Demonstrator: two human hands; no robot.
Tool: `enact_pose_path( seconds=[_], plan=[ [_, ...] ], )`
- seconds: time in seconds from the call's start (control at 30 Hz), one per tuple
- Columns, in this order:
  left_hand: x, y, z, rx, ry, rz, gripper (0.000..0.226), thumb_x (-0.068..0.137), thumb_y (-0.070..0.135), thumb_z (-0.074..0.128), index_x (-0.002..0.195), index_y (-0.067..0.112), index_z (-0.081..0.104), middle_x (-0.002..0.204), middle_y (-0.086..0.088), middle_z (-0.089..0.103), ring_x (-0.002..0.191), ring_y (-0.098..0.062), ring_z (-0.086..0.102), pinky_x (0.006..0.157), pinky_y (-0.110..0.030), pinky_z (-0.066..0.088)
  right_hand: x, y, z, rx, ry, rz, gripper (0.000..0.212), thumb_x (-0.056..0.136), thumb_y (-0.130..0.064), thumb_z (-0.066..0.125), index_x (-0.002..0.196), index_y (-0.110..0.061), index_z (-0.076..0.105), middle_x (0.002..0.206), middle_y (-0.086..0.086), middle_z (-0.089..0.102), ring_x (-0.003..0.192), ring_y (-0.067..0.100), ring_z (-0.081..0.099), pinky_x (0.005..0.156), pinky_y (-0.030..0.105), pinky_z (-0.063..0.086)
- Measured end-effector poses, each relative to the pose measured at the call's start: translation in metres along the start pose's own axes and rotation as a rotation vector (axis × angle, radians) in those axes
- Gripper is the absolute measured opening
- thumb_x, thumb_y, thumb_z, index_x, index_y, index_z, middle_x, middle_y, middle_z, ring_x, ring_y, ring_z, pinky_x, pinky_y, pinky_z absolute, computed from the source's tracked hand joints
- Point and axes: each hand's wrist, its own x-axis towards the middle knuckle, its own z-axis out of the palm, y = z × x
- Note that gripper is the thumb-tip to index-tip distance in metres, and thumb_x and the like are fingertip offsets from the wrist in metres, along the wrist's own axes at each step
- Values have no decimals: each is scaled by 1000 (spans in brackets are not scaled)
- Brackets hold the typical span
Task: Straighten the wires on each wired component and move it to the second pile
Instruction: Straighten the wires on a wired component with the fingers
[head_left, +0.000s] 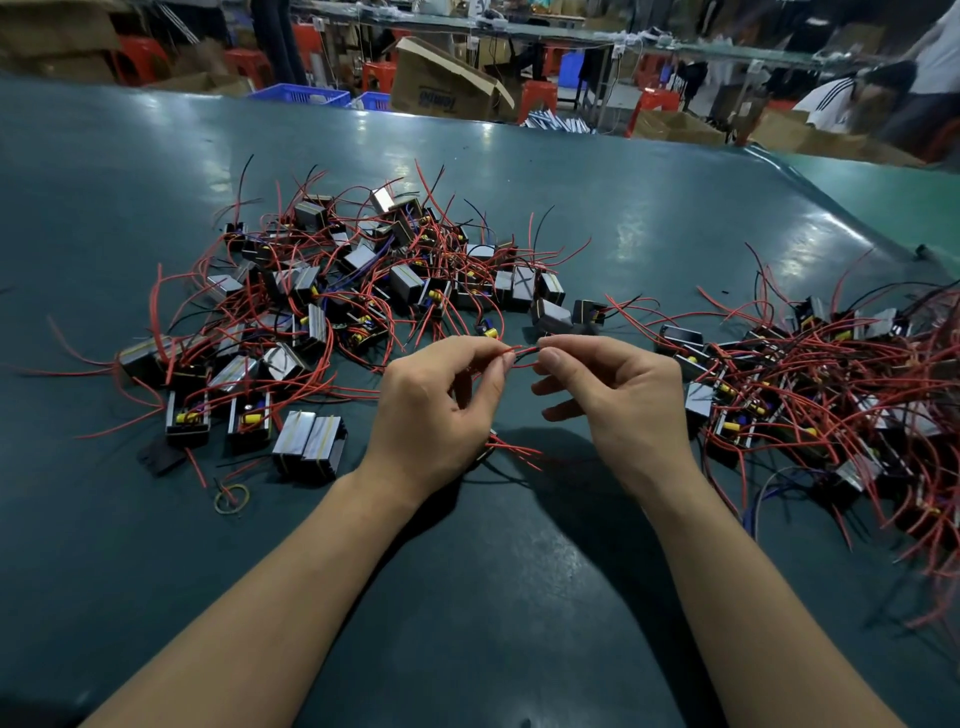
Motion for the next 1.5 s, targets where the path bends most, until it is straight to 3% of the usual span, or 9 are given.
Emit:
enact_pose_path(
  seconds=[0.1,0.27,0.4,0.6,0.93,1.2,1.33,1.4,1.5],
  plan=[
    [0,0,1,-55,-16,-44,11,90,14,69,94,6,75,85,-1,73,74,-9,66,68,-24,53,1,1,0,-5,-14,11,9,88,-5,68,91,-12,73,79,8,74,69,21,72,52,25,55],
    [12,0,-5,-422,94,-479,15,95,17,62,88,10,74,79,3,73,68,-7,66,61,-21,51,4,4,-4,-32,26,65,4,90,-9,68,87,-10,70,77,9,72,67,21,70,49,25,53],
    [17,-2,-11,-728,48,-740,26,97,24,55,82,12,73,77,-6,69,62,-12,56,60,-23,46,4,5,-6,-54,38,90,4,90,-11,68,87,-12,70,76,7,72,65,19,69,48,27,53],
    [19,-2,-13,-693,122,-843,30,95,26,59,70,14,69,65,1,66,56,-8,53,54,-20,41,4,5,-7,-54,44,94,4,91,-13,67,88,-12,70,72,6,71,59,19,67,45,24,49],
    [21,-9,-13,-627,110,-993,25,98,29,54,87,10,67,65,3,64,49,-7,45,51,-20,36,5,5,-10,-46,47,83,5,91,-15,67,86,-14,69,72,4,71,59,18,65,44,22,47],
    [22,-12,-17,-631,157,-980,30,94,38,60,94,9,67,78,-3,63,65,-12,51,60,-25,42,6,5,-11,-57,51,83,6,91,-15,66,86,-14,69,72,5,71,58,17,65,44,23,47],
    [20,-10,-18,-397,188,-811,16,92,33,63,86,20,68,79,7,67,62,0,54,62,-21,42,5,4,-11,-63,53,80,6,92,-15,66,87,-13,69,72,5,71,58,18,65,44,23,48],
    [16,-7,-22,-73,201,-393,10,91,28,67,83,24,64,80,9,63,66,-3,53,63,-22,41,6,3,-12,-68,52,82,6,92,-15,66,86,-13,69,72,5,71,58,17,65,45,23,49],
    [8,5,-20,15,-46,214,10,85,18,72,78,13,69,77,5,65,71,-17,52,71,-25,41,7,2,-13,-81,44,94,7,92,-15,66,87,-11,69,71,6,71,57,16,64,44,22,49]
  ],
)
